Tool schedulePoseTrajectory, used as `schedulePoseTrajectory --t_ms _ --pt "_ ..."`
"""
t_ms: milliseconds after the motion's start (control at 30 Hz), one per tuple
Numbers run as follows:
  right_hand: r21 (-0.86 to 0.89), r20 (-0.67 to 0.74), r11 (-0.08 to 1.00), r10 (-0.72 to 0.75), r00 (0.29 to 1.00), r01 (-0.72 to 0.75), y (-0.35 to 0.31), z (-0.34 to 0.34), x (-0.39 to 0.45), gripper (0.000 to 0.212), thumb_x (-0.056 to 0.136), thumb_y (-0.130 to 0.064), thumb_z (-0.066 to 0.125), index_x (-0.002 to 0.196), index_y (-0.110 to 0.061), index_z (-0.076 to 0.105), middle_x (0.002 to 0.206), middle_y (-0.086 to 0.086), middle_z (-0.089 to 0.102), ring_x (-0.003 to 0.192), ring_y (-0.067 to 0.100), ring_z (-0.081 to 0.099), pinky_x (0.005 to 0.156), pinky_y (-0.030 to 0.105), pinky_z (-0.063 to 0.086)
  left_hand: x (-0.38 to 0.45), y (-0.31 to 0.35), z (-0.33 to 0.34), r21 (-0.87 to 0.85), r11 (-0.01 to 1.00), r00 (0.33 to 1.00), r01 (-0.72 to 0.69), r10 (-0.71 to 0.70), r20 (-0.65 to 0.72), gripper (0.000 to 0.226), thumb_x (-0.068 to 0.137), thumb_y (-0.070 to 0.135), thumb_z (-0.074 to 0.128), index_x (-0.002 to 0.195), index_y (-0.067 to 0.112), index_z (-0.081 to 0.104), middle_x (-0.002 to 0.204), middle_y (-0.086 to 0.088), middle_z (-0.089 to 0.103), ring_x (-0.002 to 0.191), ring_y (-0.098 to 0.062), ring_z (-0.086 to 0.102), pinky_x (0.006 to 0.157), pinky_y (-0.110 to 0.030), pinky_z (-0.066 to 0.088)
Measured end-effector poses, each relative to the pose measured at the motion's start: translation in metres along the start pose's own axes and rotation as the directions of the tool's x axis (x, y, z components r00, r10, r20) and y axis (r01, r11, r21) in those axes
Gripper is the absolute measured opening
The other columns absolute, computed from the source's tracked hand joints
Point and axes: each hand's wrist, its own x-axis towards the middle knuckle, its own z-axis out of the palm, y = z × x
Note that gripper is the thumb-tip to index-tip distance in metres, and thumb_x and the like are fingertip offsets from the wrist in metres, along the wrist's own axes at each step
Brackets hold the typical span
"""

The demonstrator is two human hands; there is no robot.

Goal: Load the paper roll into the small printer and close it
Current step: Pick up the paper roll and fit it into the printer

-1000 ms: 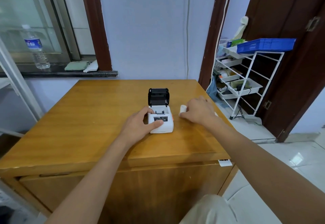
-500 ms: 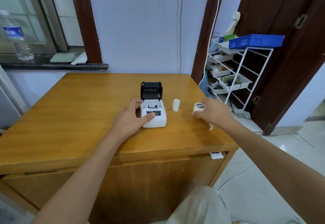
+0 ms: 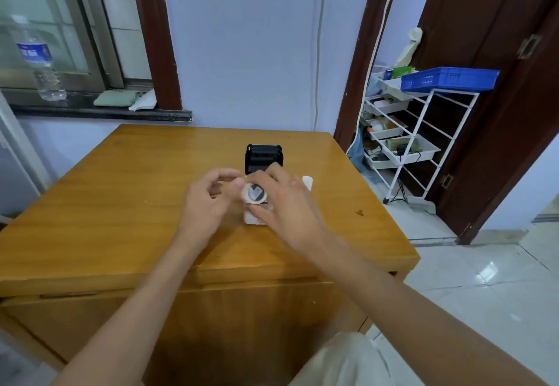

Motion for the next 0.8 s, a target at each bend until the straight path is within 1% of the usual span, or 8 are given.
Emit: schedulePoseTrajectory --t_ms 67,167,300,400,533,600,700,800 --pt "-0.007 -0.076 1.0 -0.021 0.997 0.021 -0.008 0.017 0.003 0.034 0.092 -0.031 0.074 0.123 -0.028 0.061 0.107 -0.001 0.06 0.079 0.026 0.055 0.072 0.039 0.052 0.001 0.003 0.0 -0.049 0.998 0.998 0.042 -0.04 0.038 0.047 0.085 0.052 0.073 0.117 0.017 0.075 0.109 -0.002 0.079 0.099 -0.019 0.074 0.081 -0.032 0.059" --pt "0.009 -0.17 1.0 0.013 0.985 -0.011 -0.007 0.028 0.008 0.029 0.092 -0.031 0.071 0.119 -0.025 0.066 0.106 0.0 0.062 0.083 0.026 0.059 0.079 0.04 0.052 0.003 0.004 0.001 -0.108 0.99 0.993 0.092 -0.083 0.085 0.038 0.083 0.037 0.083 0.113 0.016 0.077 0.103 0.0 0.081 0.095 -0.014 0.075 0.079 -0.025 0.057" --pt "0.066 -0.231 0.998 0.013 0.973 0.003 0.006 0.034 0.003 0.035 0.093 -0.036 0.076 0.123 -0.02 0.069 0.108 -0.003 0.068 0.098 0.018 0.062 0.085 0.036 0.045 0.005 0.004 0.001 -0.153 0.976 0.988 0.157 -0.154 0.029 0.038 0.088 0.014 0.081 0.124 0.015 0.072 0.102 -0.007 0.082 0.097 -0.024 0.077 0.083 -0.032 0.06" --pt "0.192 -0.287 0.981 0.066 0.956 -0.01 0.022 0.037 -0.009 0.015 0.1 -0.033 0.07 0.105 -0.019 0.073 0.1 -0.005 0.069 0.094 0.019 0.064 0.083 0.036 0.048 0.005 0.006 0.002 -0.241 0.942 0.97 0.234 -0.244 -0.01 0.052 0.085 0.025 0.083 0.134 0.02 0.066 0.103 -0.004 0.082 0.1 -0.02 0.077 0.088 -0.031 0.059" --pt "0.403 -0.376 0.912 0.243 0.894 -0.078 0.036 0.032 -0.013 0.012 0.101 -0.023 0.071 0.096 -0.016 0.079 0.106 -0.006 0.074 0.104 0.017 0.068 0.093 0.039 0.055 0.006 0.006 0.005 -0.311 0.898 0.944 0.31 -0.33 -0.011 0.065 0.075 0.04 0.086 0.135 0.027 0.064 0.11 -0.004 0.081 0.112 -0.03 0.072 0.095 -0.039 0.057" --pt "0.364 -0.356 0.93 0.188 0.915 -0.05 0.029 0.032 -0.012 0.011 0.1 -0.022 0.073 0.093 -0.016 0.08 0.117 -0.007 0.076 0.111 0.017 0.069 0.1 0.029 0.051 0.006 0.008 0.004 -0.369 0.865 0.928 0.341 -0.373 -0.016 0.064 0.076 0.041 0.086 0.134 0.026 0.064 0.112 -0.006 0.08 0.113 -0.036 0.071 0.098 -0.043 0.055" --pt "0.262 -0.312 0.96 -0.012 0.95 0.098 0.019 0.036 -0.013 0.018 0.102 -0.023 0.069 0.087 -0.016 0.076 0.123 -0.006 0.078 0.117 0.016 0.071 0.095 0.043 0.053 0.008 0.008 0.003 -0.421 0.821 0.913 0.384 -0.407 0.038 0.065 0.079 0.039 0.087 0.136 0.023 0.062 0.104 -0.003 0.081 0.093 -0.023 0.073 0.096 -0.044 0.052" --pt "0.33 -0.282 0.932 -0.053 0.958 0.148 0.016 0.029 -0.018 0.043 0.108 -0.033 0.049 0.085 -0.016 0.08 0.135 -0.005 0.076 0.122 0.014 0.07 0.1 0.037 0.049 0.009 0.007 0.0 -0.448 0.791 0.904 0.416 -0.415 0.107 0.072 0.072 0.047 0.086 0.135 0.021 0.065 0.108 -0.008 0.075 0.097 -0.024 0.066 0.094 -0.043 0.048"
